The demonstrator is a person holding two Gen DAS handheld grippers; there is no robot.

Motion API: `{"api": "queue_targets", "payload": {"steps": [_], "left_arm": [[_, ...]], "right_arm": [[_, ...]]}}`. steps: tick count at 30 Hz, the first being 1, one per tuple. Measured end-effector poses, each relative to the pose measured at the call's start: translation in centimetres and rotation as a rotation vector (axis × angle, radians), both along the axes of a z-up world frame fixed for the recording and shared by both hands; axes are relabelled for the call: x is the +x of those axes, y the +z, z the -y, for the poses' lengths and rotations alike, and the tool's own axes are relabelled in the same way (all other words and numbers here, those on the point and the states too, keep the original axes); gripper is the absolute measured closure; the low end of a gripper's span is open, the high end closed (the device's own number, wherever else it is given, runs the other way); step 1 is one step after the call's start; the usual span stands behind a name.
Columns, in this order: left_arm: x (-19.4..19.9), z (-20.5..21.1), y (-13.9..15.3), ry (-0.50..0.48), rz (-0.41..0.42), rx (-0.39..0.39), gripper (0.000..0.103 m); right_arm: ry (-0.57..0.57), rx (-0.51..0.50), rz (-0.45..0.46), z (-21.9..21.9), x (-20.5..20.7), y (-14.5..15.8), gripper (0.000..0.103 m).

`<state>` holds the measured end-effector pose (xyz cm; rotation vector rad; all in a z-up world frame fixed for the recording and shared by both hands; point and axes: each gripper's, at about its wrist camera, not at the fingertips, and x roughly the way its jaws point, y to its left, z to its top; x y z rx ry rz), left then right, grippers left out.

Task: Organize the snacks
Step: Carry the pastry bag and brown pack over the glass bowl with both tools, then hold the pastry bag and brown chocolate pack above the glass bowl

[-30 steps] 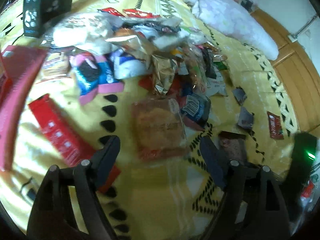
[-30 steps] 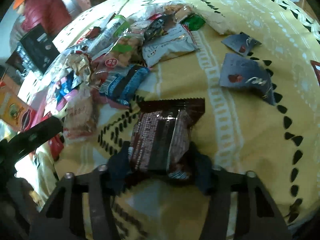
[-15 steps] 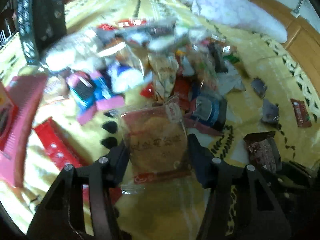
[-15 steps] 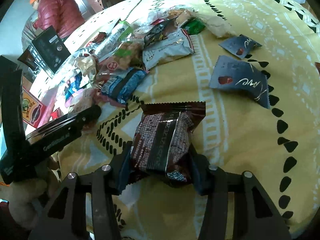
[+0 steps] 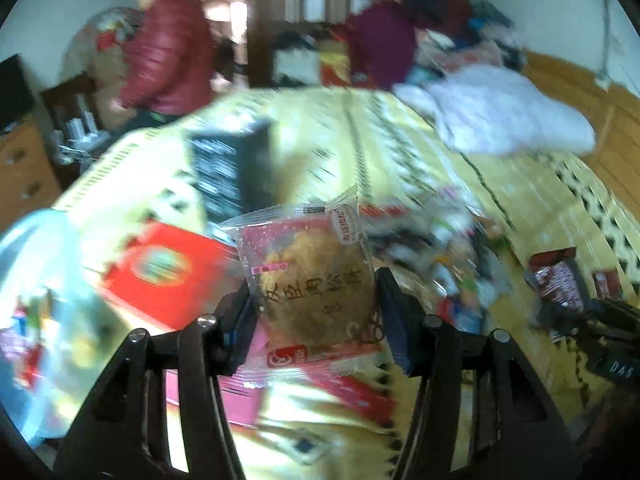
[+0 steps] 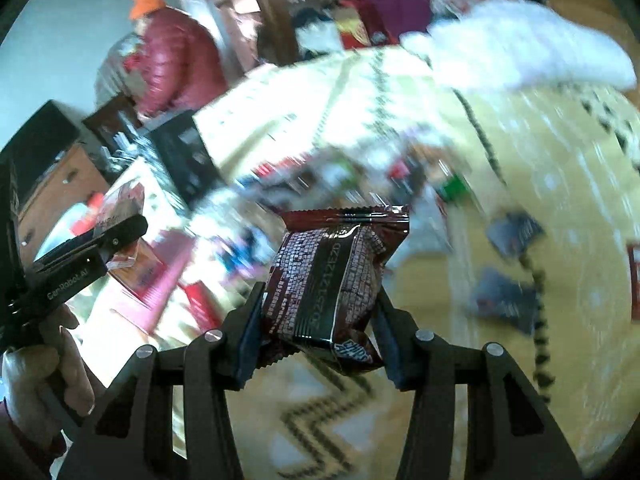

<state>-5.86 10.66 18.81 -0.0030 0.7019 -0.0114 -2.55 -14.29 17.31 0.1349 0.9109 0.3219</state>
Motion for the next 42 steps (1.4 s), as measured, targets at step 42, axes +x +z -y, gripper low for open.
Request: {"api": "queue_targets", "payload": {"steps": [42], "left_arm": [[-7.0, -31.6, 2.7, 0.598, 0.024, -0.148, 0.047]], "right_arm": [[0.739, 0.208, -0.030, -46.5, 1.6, 9.4, 0.049]]}}
